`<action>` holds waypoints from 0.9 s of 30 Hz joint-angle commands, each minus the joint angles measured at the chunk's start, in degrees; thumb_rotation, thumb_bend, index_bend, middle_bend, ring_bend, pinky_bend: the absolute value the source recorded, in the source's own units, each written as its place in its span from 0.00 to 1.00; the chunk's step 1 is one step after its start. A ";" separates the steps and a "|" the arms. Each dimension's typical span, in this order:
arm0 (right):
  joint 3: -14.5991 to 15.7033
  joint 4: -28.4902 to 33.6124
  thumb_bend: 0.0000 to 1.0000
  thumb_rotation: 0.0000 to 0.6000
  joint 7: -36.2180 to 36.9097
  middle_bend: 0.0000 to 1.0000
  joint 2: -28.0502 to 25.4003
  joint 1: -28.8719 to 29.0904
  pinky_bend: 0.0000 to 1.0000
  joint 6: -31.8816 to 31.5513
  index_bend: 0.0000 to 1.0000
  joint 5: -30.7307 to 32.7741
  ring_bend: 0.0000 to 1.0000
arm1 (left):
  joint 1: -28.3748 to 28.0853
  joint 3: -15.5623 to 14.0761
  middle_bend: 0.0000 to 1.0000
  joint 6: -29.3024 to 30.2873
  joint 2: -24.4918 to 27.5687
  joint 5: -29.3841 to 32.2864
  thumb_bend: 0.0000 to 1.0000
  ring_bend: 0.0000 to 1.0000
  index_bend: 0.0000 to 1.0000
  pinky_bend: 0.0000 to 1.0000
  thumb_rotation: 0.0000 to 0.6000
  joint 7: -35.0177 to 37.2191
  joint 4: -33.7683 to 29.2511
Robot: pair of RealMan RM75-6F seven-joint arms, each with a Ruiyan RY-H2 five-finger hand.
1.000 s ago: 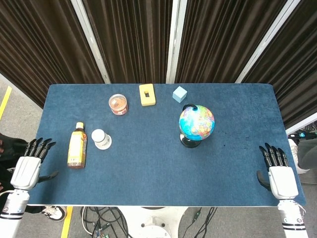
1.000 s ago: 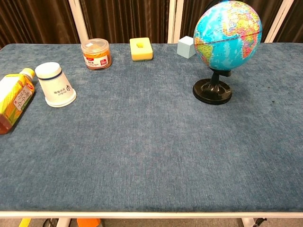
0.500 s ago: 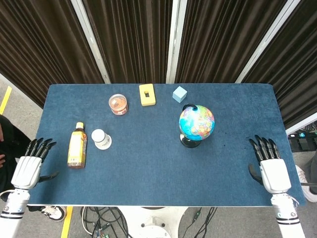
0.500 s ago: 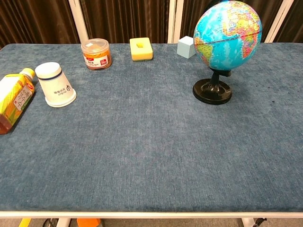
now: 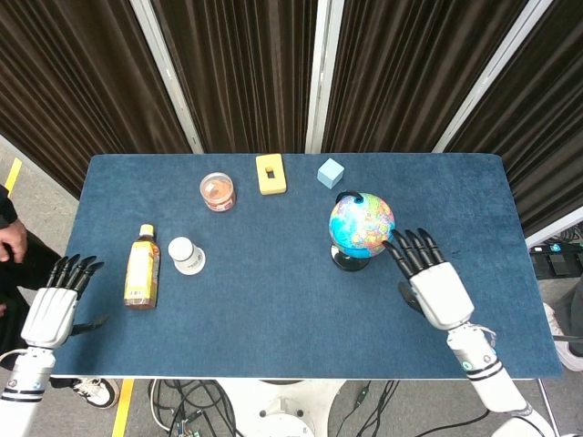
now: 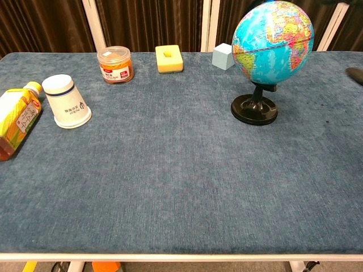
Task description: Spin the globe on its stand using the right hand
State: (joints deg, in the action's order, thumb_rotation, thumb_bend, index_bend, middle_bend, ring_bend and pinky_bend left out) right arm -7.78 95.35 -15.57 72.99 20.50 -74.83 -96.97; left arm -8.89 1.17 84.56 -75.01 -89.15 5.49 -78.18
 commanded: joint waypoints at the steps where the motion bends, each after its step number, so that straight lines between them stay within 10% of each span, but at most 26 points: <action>1: -0.35 0.32 0.32 1.00 -0.98 0.00 0.90 1.40 0.00 1.73 0.00 0.79 0.00 | 0.12 0.00 0.10 0.09 0.02 0.11 0.05 0.02 0.16 0.06 1.00 0.22 0.14; 27: -2.07 -5.38 0.32 1.00 -1.59 0.00 2.49 3.44 0.00 7.13 0.00 15.79 0.00 | -0.01 -0.13 0.10 -0.38 -0.19 0.12 0.05 0.02 0.16 0.06 1.00 0.95 0.88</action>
State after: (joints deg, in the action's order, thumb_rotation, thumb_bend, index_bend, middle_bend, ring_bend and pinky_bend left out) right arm -9.17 90.75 -16.72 75.31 24.06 -68.55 -83.78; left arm -8.90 1.03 84.18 -75.21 -89.03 6.44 -77.29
